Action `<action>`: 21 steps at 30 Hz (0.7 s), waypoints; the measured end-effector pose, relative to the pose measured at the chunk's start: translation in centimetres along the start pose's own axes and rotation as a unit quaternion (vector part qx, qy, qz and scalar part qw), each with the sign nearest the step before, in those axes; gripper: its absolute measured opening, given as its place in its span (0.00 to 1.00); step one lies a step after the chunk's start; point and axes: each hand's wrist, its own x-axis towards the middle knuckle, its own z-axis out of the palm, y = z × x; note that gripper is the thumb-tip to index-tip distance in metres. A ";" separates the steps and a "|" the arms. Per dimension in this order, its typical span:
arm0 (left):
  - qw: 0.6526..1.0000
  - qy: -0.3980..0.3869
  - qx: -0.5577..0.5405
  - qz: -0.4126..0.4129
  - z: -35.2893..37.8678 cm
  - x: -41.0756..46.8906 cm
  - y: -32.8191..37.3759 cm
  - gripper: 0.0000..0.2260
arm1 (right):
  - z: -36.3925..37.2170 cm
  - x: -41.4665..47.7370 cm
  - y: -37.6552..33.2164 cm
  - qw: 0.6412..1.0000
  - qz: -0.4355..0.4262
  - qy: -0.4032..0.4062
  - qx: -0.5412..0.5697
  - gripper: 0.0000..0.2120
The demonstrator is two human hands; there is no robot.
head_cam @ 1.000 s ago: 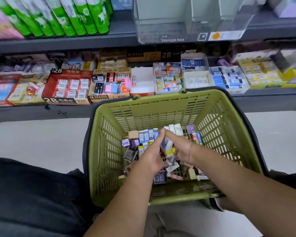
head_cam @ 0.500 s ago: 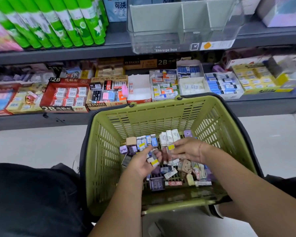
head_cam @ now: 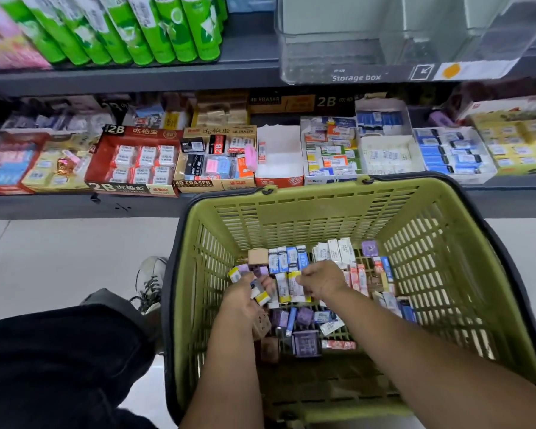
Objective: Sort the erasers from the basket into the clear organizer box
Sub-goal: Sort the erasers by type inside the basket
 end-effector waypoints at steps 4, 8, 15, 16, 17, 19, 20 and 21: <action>1.000 -0.005 0.021 -0.012 -0.2 0.9 -0.3 0.09 | 0.8 1.0 -0.3 0.989 -0.024 0.023 -0.141 0.11; 0.998 0.020 0.060 -0.002 -0.5 1.6 -0.6 0.16 | 1.5 1.1 -0.1 0.978 -0.053 -0.015 -0.200 0.08; 0.998 0.014 0.060 -0.018 -0.8 1.4 -0.8 0.17 | 1.8 0.6 -0.3 0.976 -0.075 -0.021 -0.205 0.08; 0.998 0.004 0.054 -0.016 -0.8 1.1 -0.8 0.13 | 1.7 0.2 -0.6 0.974 -0.084 -0.037 -0.206 0.10; 0.999 -0.006 0.045 -0.015 -0.8 1.0 -0.7 0.09 | 1.5 -0.3 -1.0 0.975 -0.090 -0.067 -0.191 0.12; 0.999 -0.036 0.037 -0.013 -0.7 0.9 -0.7 0.08 | 1.4 -1.7 -1.5 0.980 -0.037 -0.178 -0.078 0.11; 0.998 -0.050 0.044 -0.007 -0.6 0.9 -0.7 0.10 | 1.4 -2.3 -1.6 0.974 0.001 -0.227 -0.019 0.12; 0.997 -0.059 0.052 -0.001 -0.4 0.7 -0.7 0.11 | 1.3 -2.7 -1.6 0.968 0.020 -0.248 0.017 0.13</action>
